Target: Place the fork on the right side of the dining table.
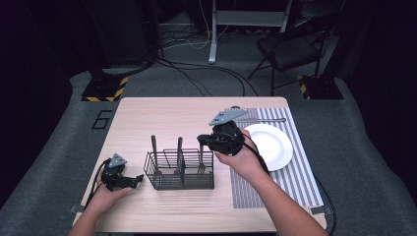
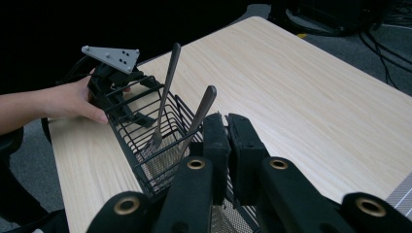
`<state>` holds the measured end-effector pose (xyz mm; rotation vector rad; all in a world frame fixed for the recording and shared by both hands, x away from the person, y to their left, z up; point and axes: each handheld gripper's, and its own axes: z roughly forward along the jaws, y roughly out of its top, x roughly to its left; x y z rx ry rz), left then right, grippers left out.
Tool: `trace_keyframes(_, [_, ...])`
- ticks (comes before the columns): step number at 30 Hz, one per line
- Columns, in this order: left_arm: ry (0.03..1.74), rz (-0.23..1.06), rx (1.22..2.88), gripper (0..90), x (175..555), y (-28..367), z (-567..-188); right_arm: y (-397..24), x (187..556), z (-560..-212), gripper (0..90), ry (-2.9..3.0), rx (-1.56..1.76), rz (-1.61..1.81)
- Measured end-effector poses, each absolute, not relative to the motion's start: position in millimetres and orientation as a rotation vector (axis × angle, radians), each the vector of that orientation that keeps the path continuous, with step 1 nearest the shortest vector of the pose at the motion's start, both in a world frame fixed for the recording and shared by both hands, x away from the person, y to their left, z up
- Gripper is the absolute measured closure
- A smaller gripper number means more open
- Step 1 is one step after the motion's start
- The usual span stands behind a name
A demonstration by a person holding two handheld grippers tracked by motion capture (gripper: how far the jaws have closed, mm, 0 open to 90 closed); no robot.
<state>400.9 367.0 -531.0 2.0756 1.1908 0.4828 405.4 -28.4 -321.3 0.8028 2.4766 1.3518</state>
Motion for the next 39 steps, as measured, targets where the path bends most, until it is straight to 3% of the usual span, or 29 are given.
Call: trace_keyframes(39, [1.19, 0.483, 2.078, 0.4, 400.9, 367.1, -530.9, -44.7, 417.1, -238.3, 86.9, 2.347, 0.85, 1.335])
